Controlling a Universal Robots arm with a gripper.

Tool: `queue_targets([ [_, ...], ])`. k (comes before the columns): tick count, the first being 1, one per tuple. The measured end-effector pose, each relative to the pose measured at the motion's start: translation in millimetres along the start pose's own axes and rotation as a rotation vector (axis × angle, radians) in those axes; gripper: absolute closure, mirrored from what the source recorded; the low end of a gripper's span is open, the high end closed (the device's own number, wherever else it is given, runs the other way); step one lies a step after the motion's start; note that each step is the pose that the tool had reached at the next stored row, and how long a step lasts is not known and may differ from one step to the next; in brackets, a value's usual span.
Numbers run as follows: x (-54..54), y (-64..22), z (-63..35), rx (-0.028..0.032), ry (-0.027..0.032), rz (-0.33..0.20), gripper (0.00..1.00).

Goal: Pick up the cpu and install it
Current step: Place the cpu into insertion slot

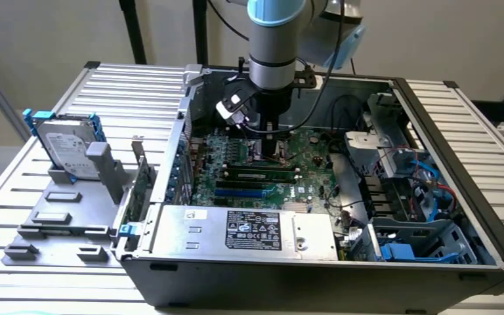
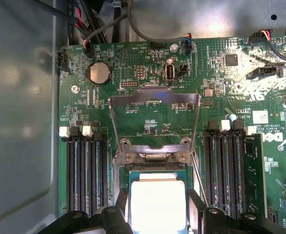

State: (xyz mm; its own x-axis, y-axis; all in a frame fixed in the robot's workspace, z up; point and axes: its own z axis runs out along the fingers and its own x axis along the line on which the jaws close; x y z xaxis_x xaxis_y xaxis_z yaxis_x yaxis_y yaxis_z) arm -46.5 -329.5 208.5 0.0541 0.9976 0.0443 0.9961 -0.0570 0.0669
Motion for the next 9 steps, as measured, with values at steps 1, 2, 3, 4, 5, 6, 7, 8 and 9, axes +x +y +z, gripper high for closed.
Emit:
queue_targets([
  [1, 0.4, 0.0, 0.0, -0.0002, -0.0028, 0.0, 0.45],
  [2, 0.7, -0.1, 0.1, -0.0002, -0.0031, 0.0, 0.45],
  [3, 0.8, 0.0, 0.0, -0.0002, -0.0032, 0.0, 0.45],
  [4, 0.8, -0.1, 0.0, -0.0002, -0.0032, 0.0, 0.45],
  [5, 0.9, -0.1, 0.1, -0.0002, -0.0032, 0.0, 0.45],
  [6, 1.2, -0.1, 0.3, -0.0003, -0.0031, 0.0, 0.45],
  [7, 1.4, -0.1, 0.6, -0.0003, -0.0031, 0.0, 0.45],
  [8, 1.8, -0.2, 0.8, -0.0002, -0.0034, 0.0, 0.45],
  [9, 2.4, -0.2, 1.3, -0.0005, -0.0034, 0.0, 0.45],
])
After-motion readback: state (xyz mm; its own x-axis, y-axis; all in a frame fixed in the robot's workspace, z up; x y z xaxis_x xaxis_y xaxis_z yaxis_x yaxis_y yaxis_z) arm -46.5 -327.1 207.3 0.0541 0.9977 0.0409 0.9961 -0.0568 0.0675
